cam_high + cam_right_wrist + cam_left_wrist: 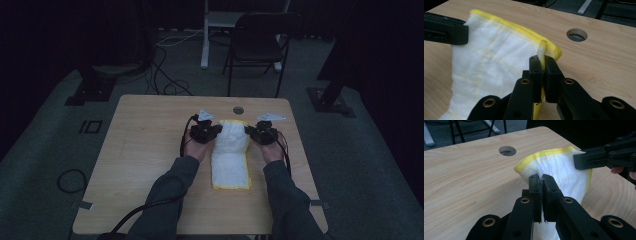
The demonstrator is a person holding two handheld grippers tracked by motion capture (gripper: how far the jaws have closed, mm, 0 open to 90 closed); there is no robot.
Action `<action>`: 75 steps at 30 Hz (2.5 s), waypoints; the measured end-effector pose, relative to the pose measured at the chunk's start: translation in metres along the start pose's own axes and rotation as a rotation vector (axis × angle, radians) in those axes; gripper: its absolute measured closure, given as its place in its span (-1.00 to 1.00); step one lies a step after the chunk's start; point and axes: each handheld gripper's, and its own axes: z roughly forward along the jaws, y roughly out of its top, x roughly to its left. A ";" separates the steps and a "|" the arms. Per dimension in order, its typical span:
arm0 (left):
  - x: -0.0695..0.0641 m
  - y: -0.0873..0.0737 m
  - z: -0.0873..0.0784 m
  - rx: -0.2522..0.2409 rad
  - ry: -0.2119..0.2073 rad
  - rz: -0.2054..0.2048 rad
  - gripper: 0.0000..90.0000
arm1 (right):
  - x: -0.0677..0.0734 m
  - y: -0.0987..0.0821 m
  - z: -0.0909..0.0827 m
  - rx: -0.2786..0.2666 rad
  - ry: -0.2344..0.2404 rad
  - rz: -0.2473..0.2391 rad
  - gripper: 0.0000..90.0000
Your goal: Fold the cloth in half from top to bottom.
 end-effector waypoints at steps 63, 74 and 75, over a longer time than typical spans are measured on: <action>-0.022 -0.050 -0.039 -0.037 -0.054 0.000 0.94 | 0.031 -0.036 -0.039 -0.031 0.079 -0.039 0.94; -0.026 -0.061 -0.039 -0.033 -0.069 -0.014 0.94 | 0.033 -0.046 -0.040 -0.015 0.082 -0.038 0.93; -0.026 -0.062 -0.039 -0.031 -0.070 -0.014 0.94 | 0.033 -0.047 -0.040 -0.013 0.083 -0.039 0.93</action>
